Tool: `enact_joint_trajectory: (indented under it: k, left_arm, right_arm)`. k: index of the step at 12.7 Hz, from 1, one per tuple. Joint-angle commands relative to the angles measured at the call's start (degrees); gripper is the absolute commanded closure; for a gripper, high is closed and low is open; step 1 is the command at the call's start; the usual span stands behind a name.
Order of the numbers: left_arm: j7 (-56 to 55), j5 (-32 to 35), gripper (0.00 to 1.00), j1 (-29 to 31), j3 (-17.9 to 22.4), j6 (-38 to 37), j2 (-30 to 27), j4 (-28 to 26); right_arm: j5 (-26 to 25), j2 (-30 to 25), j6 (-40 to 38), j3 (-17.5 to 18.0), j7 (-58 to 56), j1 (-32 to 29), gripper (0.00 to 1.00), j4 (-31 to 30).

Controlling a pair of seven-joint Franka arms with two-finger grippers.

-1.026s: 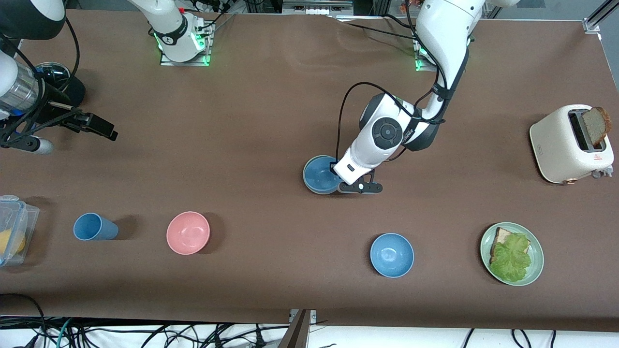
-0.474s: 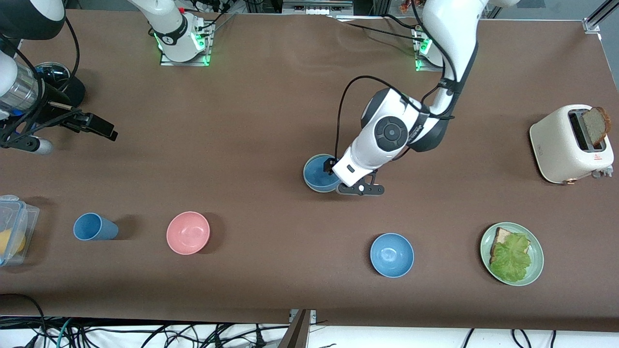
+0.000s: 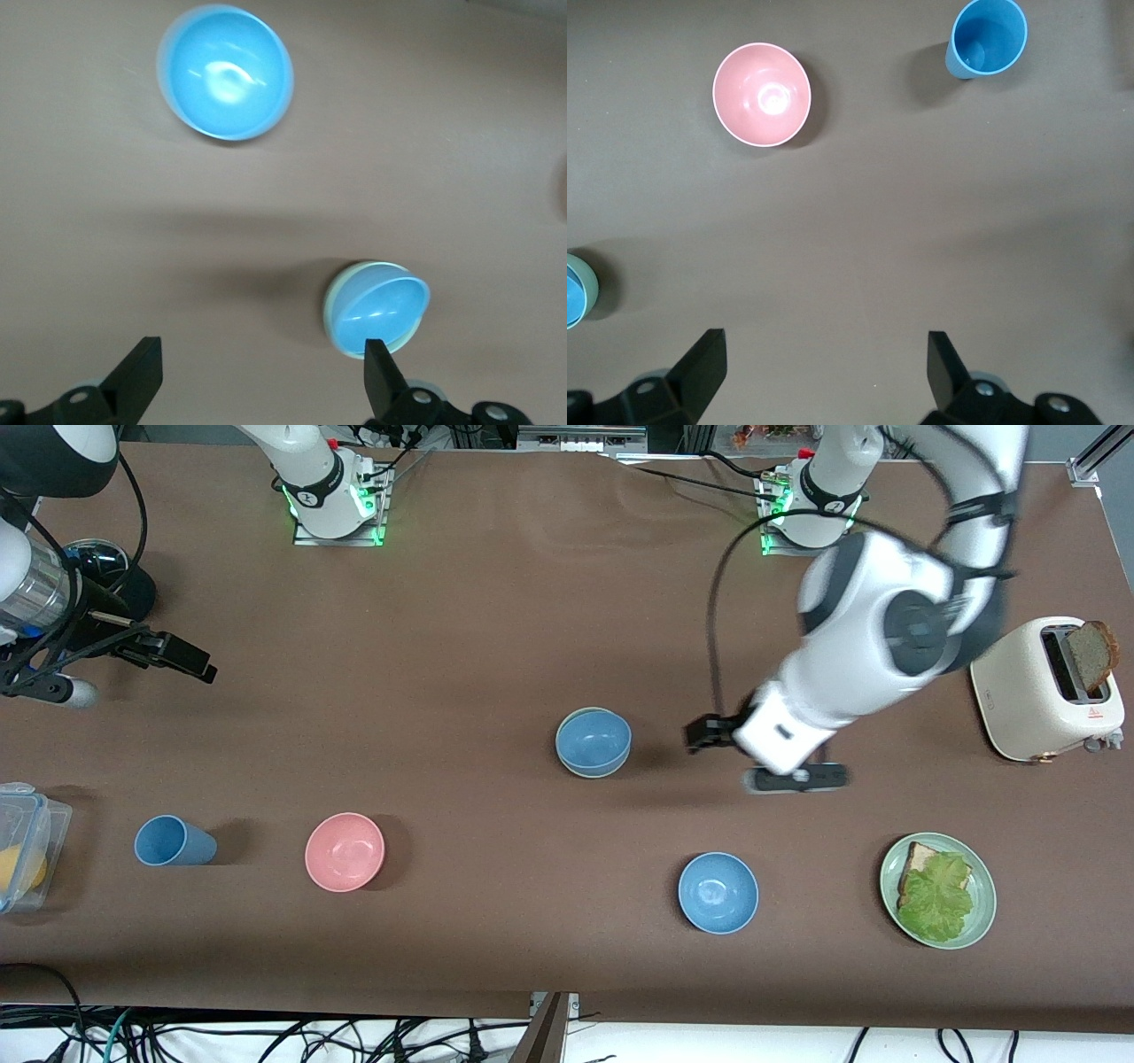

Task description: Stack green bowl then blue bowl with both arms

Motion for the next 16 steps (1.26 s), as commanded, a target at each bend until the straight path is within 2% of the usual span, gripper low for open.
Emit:
enact_joint_trajectory:
  k: [1,4,6,8,11,16]
  left_arm:
    - [8.30,6.41,0.00,5.90,-1.24,-5.42,-3.83,0.20]
    - [14.01,7.65,0.00,12.58,-1.33,-10.09,-7.35,0.21]
    - [21.23,11.15,0.00,15.22,-1.33,-12.11,-9.11,0.12]
    - [21.51,11.53,0.00,17.51,-1.33,-12.12,-9.99,-0.67]
    - [21.42,11.44,0.00,18.22,-1.42,-12.21,-10.78,-1.81]
    - [21.25,11.35,0.00,17.70,-1.33,-14.06,-9.82,-0.94]
  right_arm:
    - [1.09,0.15,-0.25,-0.03,-0.47,-0.31,0.00,0.77]
    - [1.09,0.15,-0.26,-0.12,-0.56,-0.31,0.00,0.77]
    - [1.09,0.15,-0.25,-0.12,-0.47,-0.31,0.00,0.68]
    - [1.09,0.15,-0.26,-0.12,-0.73,-0.31,0.00,0.68]
    - [-3.19,-0.11,1.14,0.93,-0.82,0.48,0.00,0.68]
    - [-3.74,-0.29,3.61,1.20,-4.42,0.48,0.00,0.59]
